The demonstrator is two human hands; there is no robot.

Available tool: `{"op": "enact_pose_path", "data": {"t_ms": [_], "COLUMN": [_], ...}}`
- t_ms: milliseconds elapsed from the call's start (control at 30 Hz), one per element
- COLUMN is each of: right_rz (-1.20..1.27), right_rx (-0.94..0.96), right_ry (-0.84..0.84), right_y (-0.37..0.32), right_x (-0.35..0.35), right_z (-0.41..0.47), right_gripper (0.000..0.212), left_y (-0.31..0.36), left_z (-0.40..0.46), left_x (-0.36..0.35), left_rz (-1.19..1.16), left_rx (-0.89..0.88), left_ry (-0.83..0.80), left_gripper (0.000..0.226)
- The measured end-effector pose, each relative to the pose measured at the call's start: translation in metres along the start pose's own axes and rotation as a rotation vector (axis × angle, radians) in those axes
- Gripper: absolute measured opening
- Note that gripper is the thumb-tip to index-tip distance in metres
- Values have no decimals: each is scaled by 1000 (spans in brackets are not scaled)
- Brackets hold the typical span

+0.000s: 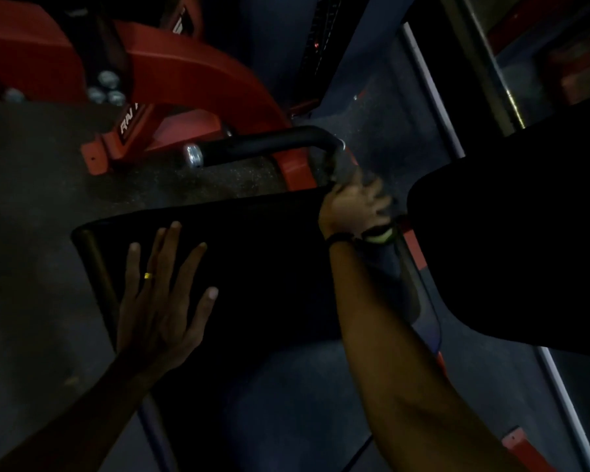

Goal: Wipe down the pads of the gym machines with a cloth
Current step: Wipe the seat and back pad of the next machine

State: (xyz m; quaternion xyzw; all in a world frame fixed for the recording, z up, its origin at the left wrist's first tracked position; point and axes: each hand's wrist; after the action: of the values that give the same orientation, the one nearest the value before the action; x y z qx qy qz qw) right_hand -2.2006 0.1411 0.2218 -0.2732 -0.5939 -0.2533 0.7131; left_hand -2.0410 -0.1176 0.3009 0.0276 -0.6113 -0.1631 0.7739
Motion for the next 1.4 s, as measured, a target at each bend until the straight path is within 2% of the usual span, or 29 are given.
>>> {"op": "enact_pose_path", "data": {"t_ms": [67,100,200,267,300,333,367,433,467,500,567,600,667,767,867,933,1000,1067,1233,1333,1400], "right_rz": [67,99,122,-7,-55,-5,71,75,27,20,79,126,263,278,22,-94,-239,-310,233,412,416], "right_rx": [404,509,630,407,185,-34,-164,-336,-204,45,497,618,743,759,500,296,228,318,719,890,893], "right_ry": [-74,-85,-158,-105,-80,-131,-117,-162,-125,-93,-137,-156,-180,-106,-20,-196,-413,-470,-442,-457,-534], "right_y": [13,32,116,134,119,92,64,5,-13,-21,-17,-2,44,84,45,6,-21,-30,-62,-74,-53], "right_x": [25,44,76,62,49,42,36,21,12,8,26,36,58,55,17,6,1,10,57,64,55], "right_z": [-38,-64,-122,-102,-78,-45,-12,24,24,14,-26,-49,-80,-57,13,56,80,72,-27,-48,-16], "right_gripper": [48,52,59,43,38,39,39,37,39,40,43,46,51,50,51,53,57,60,45,45,43], "left_y": [-2,-2,0,0,-1,-2,-2,-2,-1,-1,-1,-2,-2,-3,-5,-5,-5,-6,-4,-5,-6], "left_z": [0,1,2,3,3,3,2,2,2,1,1,2,3,3,2,3,2,2,2,4,3], "left_x": [1,2,4,3,3,2,2,1,0,1,1,2,2,4,2,2,0,1,3,3,0], "left_rz": [1,-12,-22,-25,-23,-17,-17,-29,-27,-23,-29,-39,-41,-48,-50,-39,-25,-54,-84,-90,-63], "left_rx": [18,29,46,41,37,29,25,25,28,30,37,44,65,81,88,90,101,116,130,125,118], "left_ry": [2,5,0,-10,-18,-22,-22,-14,-9,-10,-15,-19,-25,-43,-43,-36,-45,-50,-23,-16,-9], "left_gripper": [58,58,58,58,58,58,58,57,57,57,57,57,57,58,57,57,57,57,56,55,54]}}
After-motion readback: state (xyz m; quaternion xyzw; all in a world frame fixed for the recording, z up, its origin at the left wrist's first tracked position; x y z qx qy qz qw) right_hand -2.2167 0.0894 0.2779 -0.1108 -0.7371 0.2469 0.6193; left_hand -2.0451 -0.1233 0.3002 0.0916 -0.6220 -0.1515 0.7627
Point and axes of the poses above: each hand's wrist, its own z-axis towards the middle knuckle, its own x-axis out of the back of the hand, y = z × x, and after that the axes turned 9 degrees about y, right-handed
